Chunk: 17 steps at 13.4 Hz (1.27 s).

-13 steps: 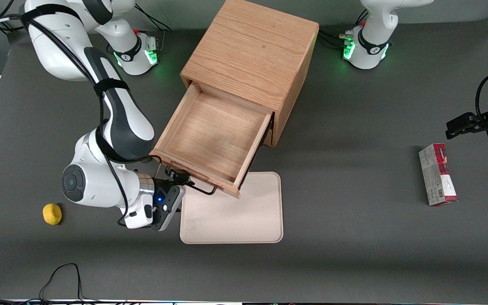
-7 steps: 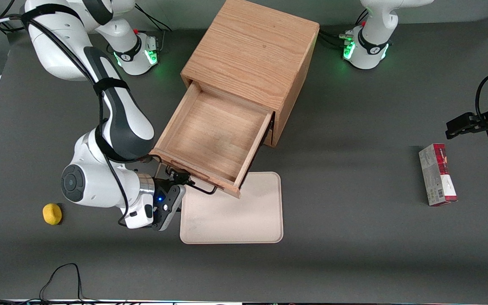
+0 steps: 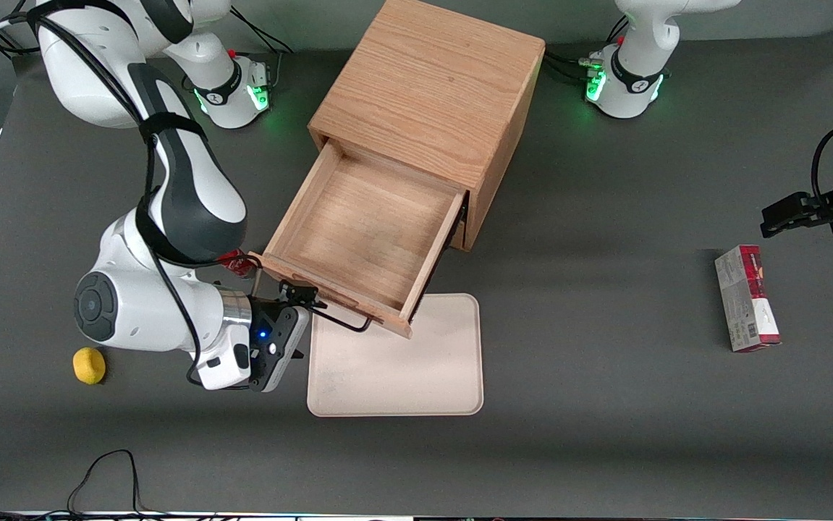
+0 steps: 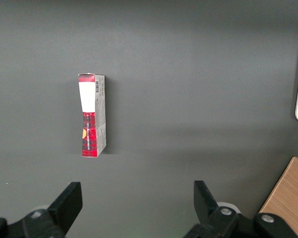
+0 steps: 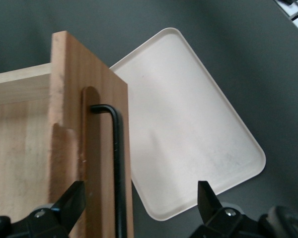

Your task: Open upper drawer

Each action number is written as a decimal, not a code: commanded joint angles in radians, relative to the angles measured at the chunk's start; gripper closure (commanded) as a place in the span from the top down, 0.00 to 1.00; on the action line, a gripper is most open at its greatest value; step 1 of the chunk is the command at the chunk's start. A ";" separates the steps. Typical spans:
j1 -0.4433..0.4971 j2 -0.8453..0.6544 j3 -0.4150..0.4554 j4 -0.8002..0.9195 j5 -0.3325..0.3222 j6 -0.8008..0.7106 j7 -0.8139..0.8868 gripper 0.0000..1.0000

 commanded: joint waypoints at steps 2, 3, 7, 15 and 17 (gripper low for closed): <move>-0.009 -0.086 -0.067 0.048 -0.032 -0.116 0.010 1.00; -0.007 -0.109 -0.092 0.038 -0.047 -0.140 0.011 1.00; -0.003 -0.339 -0.216 -0.205 -0.058 -0.271 0.129 1.00; 0.013 -0.657 -0.273 -0.643 -0.253 -0.193 0.600 1.00; 0.014 -0.674 -0.273 -0.635 -0.275 -0.237 0.663 0.99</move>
